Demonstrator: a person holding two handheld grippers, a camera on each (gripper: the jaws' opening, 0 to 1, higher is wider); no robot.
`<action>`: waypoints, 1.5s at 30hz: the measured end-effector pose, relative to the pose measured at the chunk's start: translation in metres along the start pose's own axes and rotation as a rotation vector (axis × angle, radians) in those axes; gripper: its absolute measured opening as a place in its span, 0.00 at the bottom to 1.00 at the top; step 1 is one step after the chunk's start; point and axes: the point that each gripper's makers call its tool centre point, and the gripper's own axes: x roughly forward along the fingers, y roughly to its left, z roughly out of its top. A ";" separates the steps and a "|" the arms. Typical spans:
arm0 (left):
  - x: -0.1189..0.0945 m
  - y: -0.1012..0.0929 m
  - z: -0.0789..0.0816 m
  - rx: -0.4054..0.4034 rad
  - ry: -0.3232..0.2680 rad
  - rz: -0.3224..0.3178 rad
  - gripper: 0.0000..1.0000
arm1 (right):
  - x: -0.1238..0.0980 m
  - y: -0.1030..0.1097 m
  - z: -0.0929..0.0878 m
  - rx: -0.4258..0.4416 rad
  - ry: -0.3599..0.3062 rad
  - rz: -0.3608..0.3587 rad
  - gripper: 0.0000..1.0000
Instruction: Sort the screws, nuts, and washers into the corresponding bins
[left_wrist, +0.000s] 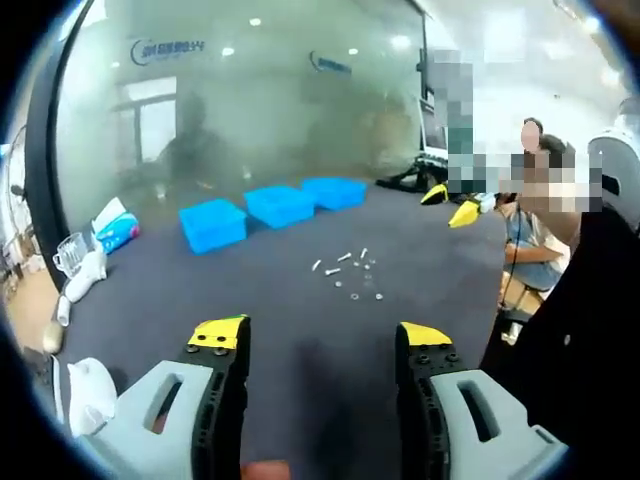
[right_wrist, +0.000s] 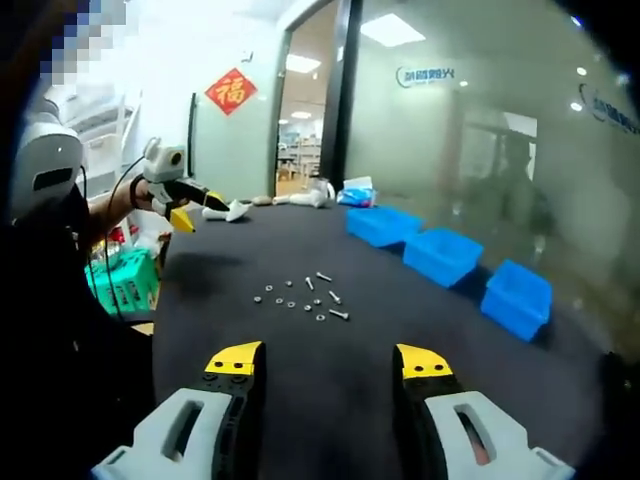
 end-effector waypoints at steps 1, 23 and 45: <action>0.000 0.000 -0.001 0.000 0.002 0.002 0.57 | 0.002 0.000 0.001 0.001 0.003 0.005 0.46; -0.014 0.002 -0.006 -0.007 0.003 0.041 0.57 | 0.056 0.019 0.027 -0.209 0.131 0.165 0.32; -0.023 0.009 -0.020 -0.036 0.005 0.080 0.57 | 0.129 0.016 0.025 -0.327 0.354 0.295 0.26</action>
